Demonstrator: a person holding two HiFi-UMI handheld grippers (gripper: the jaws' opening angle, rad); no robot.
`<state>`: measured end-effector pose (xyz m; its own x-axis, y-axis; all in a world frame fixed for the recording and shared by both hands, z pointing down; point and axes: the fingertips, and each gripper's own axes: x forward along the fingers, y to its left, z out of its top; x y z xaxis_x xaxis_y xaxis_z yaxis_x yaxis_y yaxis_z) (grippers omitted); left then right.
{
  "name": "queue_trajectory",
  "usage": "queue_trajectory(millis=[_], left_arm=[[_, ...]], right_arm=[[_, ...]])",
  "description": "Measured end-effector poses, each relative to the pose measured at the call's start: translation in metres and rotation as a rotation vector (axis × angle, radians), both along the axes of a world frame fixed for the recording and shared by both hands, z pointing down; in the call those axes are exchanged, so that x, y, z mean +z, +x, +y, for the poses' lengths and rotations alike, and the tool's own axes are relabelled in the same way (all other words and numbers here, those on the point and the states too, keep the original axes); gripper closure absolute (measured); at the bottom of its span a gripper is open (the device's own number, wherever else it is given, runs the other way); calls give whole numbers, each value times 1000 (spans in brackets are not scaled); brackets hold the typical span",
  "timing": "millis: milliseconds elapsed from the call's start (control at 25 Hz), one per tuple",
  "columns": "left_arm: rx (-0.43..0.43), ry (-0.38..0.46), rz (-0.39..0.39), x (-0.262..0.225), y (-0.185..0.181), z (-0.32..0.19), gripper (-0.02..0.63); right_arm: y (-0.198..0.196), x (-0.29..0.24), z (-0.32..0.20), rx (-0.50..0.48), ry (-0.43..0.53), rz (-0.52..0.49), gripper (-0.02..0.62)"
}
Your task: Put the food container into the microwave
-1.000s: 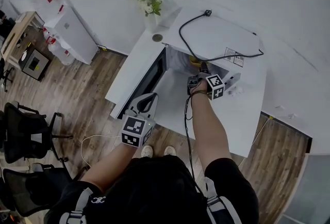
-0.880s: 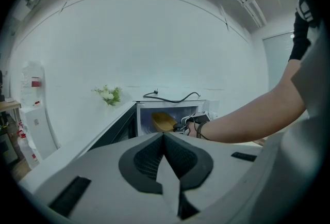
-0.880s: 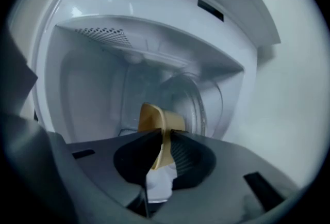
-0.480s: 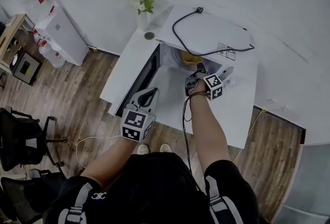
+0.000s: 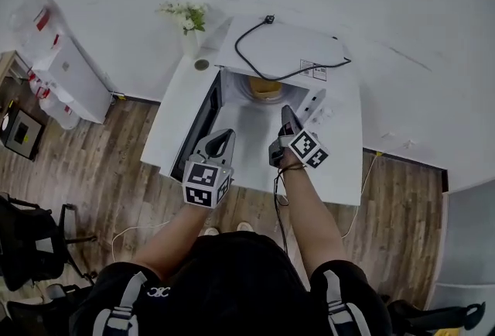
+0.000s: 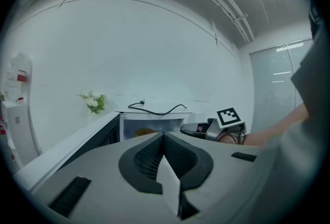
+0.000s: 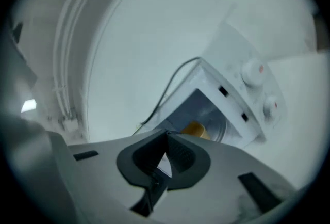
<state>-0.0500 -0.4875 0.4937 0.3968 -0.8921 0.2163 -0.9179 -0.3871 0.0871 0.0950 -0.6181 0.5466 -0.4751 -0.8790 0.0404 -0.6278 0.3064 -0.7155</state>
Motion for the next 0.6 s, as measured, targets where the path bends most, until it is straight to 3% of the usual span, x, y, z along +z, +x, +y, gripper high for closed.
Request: queue_trajectory(millis=[120,240,440,600], left_arm=[[15,11,13,-1,6,2,604],[32,29,21,-6,9,4,606],[60,64,26,-17,15,8,606],[87,74,23,-15,25,11,606]], right_arm=[[-6,-32,37,-35,174,312,597],[-8,-60,70,-11,292,532,597],[-7,-90,124,51,412,732,597],[-3,-80,151,56,395,752,598]])
